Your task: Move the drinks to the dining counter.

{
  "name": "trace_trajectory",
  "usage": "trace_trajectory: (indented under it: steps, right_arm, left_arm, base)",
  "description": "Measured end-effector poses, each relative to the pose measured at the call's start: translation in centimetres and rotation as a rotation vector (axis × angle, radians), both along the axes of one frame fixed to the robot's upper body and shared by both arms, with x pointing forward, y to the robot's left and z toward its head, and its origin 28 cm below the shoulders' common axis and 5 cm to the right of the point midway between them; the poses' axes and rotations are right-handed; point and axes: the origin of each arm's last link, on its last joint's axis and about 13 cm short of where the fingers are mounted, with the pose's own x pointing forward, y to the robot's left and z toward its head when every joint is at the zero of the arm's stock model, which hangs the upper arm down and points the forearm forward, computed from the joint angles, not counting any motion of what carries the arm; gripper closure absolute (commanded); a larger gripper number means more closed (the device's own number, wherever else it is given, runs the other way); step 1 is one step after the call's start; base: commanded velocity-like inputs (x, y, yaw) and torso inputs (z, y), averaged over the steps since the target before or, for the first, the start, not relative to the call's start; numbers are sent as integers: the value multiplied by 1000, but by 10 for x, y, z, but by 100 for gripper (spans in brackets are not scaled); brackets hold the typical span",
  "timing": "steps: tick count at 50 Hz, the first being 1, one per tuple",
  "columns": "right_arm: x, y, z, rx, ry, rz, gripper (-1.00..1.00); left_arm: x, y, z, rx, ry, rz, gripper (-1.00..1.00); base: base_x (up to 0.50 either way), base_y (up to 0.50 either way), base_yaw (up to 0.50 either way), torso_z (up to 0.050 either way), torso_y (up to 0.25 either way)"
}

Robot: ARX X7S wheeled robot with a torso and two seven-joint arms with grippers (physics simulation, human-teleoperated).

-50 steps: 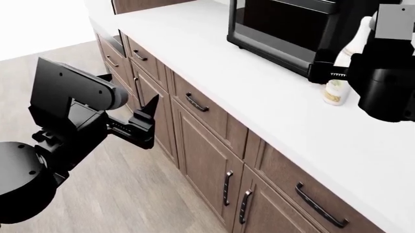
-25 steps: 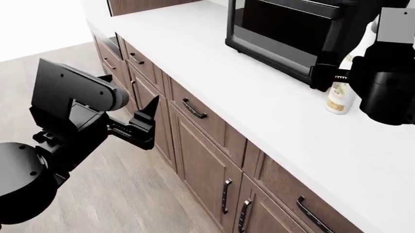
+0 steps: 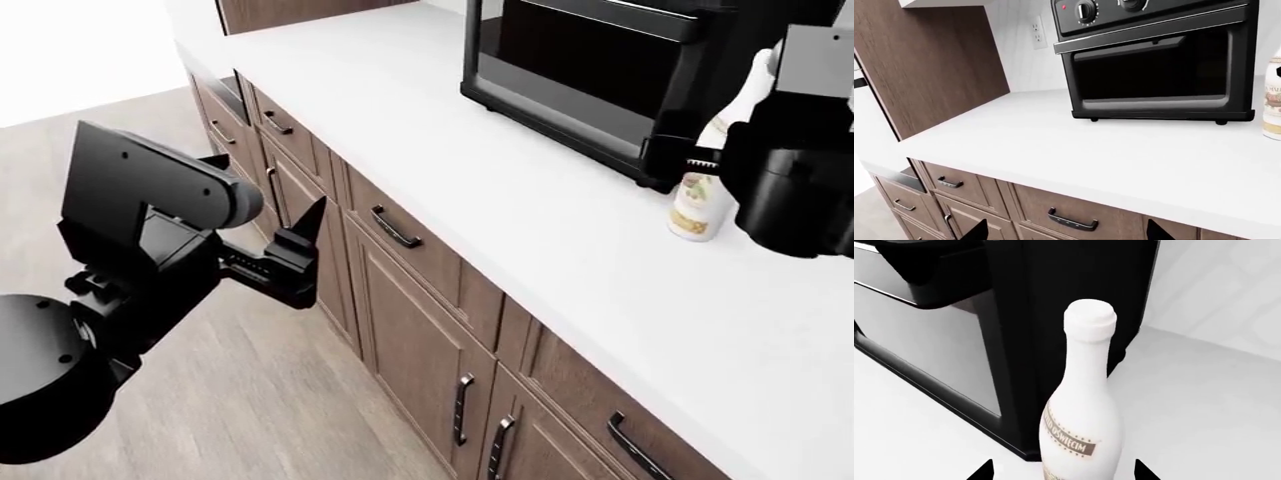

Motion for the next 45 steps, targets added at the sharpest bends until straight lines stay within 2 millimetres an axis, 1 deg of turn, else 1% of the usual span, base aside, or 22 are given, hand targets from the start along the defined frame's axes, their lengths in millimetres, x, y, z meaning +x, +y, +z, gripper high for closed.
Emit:
trace_trajectory:
  steps: [12, 26, 27, 37, 45]
  right_arm:
    - [16, -4, -9, -8, 30, -24, -100]
    - [27, -14, -20, -10, 64, -80, -100]
    - [27, -15, -21, -11, 66, -81, 100]
    - [30, -16, -21, -16, 58, -87, 100]
    - [27, -17, -21, -18, 58, -85, 100]
  left_arm:
    - [-1, 1, -1, -2, 2, 7, -100]
    - [-2, 2, -1, -2, 2, 11, -100]
    - [-2, 2, -1, -2, 2, 12, -100]
    - [-2, 2, -1, -4, 2, 13, -100]
    - [-3, 3, -1, -6, 2, 14, -100]
  base:
    - [0, 0, 0, 0, 0]
    - [0, 0, 0, 0, 0]
    - [0, 0, 0, 0, 0]
    - [0, 0, 0, 0, 0]
    - [1, 1, 0, 0, 0]
